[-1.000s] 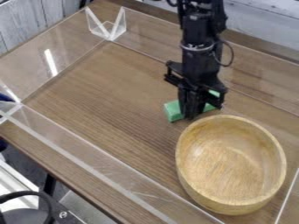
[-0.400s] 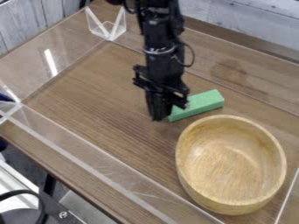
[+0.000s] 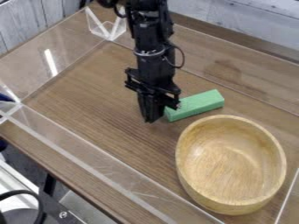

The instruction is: Put the green block in the brown bowl

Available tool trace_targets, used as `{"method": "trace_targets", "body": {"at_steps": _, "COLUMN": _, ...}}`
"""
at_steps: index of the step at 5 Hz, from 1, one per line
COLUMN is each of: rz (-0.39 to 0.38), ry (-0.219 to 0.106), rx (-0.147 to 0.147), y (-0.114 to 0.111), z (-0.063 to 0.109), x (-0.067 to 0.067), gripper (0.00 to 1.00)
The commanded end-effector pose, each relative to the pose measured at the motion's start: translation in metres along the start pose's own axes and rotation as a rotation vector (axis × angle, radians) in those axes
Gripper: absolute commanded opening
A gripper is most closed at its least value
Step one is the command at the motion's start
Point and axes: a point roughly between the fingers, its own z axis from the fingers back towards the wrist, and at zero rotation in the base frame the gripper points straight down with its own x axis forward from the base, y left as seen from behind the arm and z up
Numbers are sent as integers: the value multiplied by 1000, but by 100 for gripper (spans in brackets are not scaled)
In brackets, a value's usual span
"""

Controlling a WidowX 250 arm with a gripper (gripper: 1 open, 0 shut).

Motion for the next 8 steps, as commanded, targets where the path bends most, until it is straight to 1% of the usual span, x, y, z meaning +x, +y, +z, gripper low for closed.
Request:
{"method": "trace_targets", "body": {"at_steps": 1, "rz": -9, "ry": -51, "rx": -7, "y": 0, "z": 17, "x": 14, "gripper": 0}}
{"method": "trace_targets", "body": {"at_steps": 3, "rz": 7, "ry": -62, "rx": -57, "y": 23, "z": 18, "x": 18, "gripper": 0}}
{"method": "trace_targets", "body": {"at_steps": 5, "rz": -28, "ry": -93, "rx": -49, "y": 20, "z": 10, "x": 27, "gripper": 0}}
{"method": "trace_targets", "body": {"at_steps": 7, "rz": -45, "ry": -46, "rx": -43, "y": 16, "z": 3, "x": 32, "gripper": 0}}
{"method": "trace_targets", "body": {"at_steps": 8, "rz": -1, "ry": -39, "rx": -36, "y": 14, "z": 1, "x": 32, "gripper": 0}}
